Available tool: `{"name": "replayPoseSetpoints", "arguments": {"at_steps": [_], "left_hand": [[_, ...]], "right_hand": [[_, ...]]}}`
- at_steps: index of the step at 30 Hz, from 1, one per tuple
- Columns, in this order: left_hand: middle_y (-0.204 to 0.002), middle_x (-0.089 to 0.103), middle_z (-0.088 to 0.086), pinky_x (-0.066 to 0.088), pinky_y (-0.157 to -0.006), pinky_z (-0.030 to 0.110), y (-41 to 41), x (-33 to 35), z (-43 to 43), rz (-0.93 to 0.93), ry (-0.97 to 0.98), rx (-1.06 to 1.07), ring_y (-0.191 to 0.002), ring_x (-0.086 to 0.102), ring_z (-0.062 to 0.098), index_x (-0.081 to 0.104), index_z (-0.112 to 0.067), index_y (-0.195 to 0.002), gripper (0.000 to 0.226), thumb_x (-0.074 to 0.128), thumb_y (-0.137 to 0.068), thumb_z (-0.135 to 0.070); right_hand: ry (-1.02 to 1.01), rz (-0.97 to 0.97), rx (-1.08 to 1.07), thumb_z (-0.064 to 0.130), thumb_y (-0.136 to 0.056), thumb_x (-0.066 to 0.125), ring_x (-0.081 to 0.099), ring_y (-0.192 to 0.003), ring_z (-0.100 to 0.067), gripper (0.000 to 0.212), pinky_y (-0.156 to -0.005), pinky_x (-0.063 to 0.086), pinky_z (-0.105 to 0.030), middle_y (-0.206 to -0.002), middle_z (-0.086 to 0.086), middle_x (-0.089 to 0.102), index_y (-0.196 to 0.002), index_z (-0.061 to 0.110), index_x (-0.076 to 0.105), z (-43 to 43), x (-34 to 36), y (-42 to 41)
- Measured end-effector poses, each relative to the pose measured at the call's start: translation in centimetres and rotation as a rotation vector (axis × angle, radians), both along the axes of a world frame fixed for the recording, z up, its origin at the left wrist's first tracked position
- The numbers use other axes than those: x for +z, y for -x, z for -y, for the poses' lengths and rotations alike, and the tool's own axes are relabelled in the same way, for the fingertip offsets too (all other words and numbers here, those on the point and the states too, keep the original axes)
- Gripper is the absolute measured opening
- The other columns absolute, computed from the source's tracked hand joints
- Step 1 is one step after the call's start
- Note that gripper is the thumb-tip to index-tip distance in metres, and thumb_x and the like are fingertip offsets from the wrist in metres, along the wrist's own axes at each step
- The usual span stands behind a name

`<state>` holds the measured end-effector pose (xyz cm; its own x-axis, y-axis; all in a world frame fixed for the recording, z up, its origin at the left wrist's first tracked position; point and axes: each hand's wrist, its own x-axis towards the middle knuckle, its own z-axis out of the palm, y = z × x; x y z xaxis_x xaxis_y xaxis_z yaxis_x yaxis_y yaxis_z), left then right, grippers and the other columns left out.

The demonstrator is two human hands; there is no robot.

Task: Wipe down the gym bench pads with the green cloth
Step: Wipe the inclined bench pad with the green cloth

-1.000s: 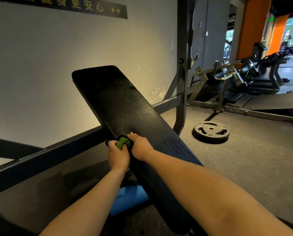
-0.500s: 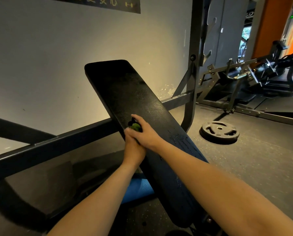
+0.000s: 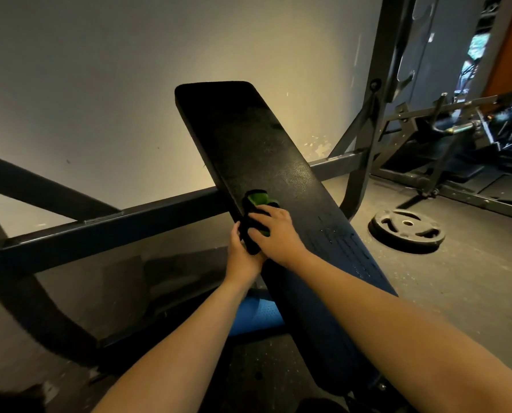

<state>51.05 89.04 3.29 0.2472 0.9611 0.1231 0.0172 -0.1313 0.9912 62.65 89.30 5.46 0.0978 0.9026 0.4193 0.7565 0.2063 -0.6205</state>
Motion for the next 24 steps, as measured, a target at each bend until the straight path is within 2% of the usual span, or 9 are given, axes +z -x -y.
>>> {"name": "replayPoseSetpoints", "arguments": {"at_steps": [3,5,8,11,13,16,19,22,24], "left_hand": [[-0.137,0.049,-0.007,0.051,-0.104,0.045,0.0,-0.5,-0.7,0.064,0.056,0.01,-0.122,0.056,0.017,0.025,-0.035,-0.151,0.072,0.067,-0.095,-0.017],[-0.139,0.05,-0.008,0.051,-0.103,0.047,-0.1,-0.7,-1.2,0.113,0.121,0.014,-0.122,0.057,0.019,0.029,-0.041,-0.148,0.063,0.061,-0.097,-0.024],[-0.146,0.045,-0.008,0.051,-0.104,0.047,-0.3,-0.9,-1.7,0.057,0.116,0.036,-0.122,0.057,0.018,0.027,-0.047,-0.144,0.061,0.062,-0.096,-0.031],[-0.14,0.047,-0.005,0.052,-0.103,0.047,-0.8,-0.7,-1.6,0.019,0.086,0.045,-0.122,0.057,0.02,0.021,-0.039,-0.148,0.063,0.059,-0.1,-0.024],[-0.138,0.051,0.0,0.052,-0.102,0.047,-1.2,-0.7,-1.5,-0.03,0.07,0.06,-0.121,0.059,0.023,0.018,-0.029,-0.151,0.062,0.056,-0.101,-0.022],[-0.137,0.057,0.013,0.05,-0.1,0.037,-1.3,-0.9,-1.8,-0.243,0.002,0.125,-0.12,0.06,0.029,0.026,-0.013,-0.152,0.062,0.058,-0.099,-0.015],[-0.132,0.059,0.011,0.054,-0.092,0.034,-0.9,-1.0,-2.0,-0.21,-0.002,0.104,-0.114,0.063,0.027,0.017,-0.02,-0.153,0.067,0.058,-0.099,-0.016],[-0.139,0.055,0.004,0.053,-0.101,0.046,-0.9,-0.9,-2.0,-0.097,0.029,0.066,-0.118,0.061,0.024,0.015,-0.037,-0.148,0.067,0.058,-0.1,-0.02],[-0.145,0.046,-0.002,0.046,-0.109,0.041,-1.3,-0.8,-1.6,-0.106,0.02,0.064,-0.127,0.053,0.023,0.011,-0.033,-0.153,0.069,0.055,-0.102,-0.02]], "right_hand": [[-0.019,0.185,0.119,0.021,-0.1,0.053,0.019,-0.141,-0.019,0.042,-0.116,0.016,-0.03,-0.154,0.006,0.039,-0.141,0.023,0.053,-0.8,0.0,-1.3],[-0.04,0.248,0.084,0.012,-0.1,0.049,0.023,-0.14,-0.026,0.044,-0.115,0.015,-0.027,-0.155,0.004,0.039,-0.142,0.024,0.053,-1.8,-0.3,-2.8],[-0.028,0.198,-0.151,0.005,-0.098,0.045,0.024,-0.14,-0.033,0.049,-0.115,0.014,-0.029,-0.155,-0.003,0.038,-0.143,0.022,0.051,-3.0,0.0,-4.6],[-0.052,0.1,-0.277,-0.001,-0.092,0.045,0.029,-0.135,-0.031,0.052,-0.107,0.021,-0.025,-0.147,-0.004,0.046,-0.139,0.02,0.054,-3.5,0.7,-3.5],[-0.117,0.047,-0.197,-0.004,-0.087,0.047,0.036,-0.123,-0.026,0.05,-0.102,0.03,-0.024,-0.132,-0.002,0.058,-0.127,0.02,0.063,-3.4,1.0,-1.4],[-0.158,0.14,0.098,-0.002,-0.084,0.052,0.038,-0.106,-0.014,0.044,-0.094,0.036,-0.022,-0.116,0.002,0.066,-0.115,0.022,0.07,-2.3,0.7,1.6],[-0.162,0.185,0.179,-0.006,-0.083,0.048,0.034,-0.11,-0.016,0.054,-0.098,0.031,-0.022,-0.128,-0.002,0.054,-0.125,0.023,0.065,-2.1,0.5,0.2],[-0.102,0.208,-0.054,0.0,-0.089,0.047,0.032,-0.123,-0.024,0.057,-0.109,0.028,-0.036,-0.139,-0.003,0.039,-0.136,0.031,0.056,-2.1,-0.1,-4.0],[-0.003,0.186,-0.25,0.011,-0.096,0.045,0.03,-0.127,-0.024,0.054,-0.104,0.023,-0.038,-0.144,0.001,0.033,-0.143,0.039,0.045,-1.7,-0.6,-5.9]]}}
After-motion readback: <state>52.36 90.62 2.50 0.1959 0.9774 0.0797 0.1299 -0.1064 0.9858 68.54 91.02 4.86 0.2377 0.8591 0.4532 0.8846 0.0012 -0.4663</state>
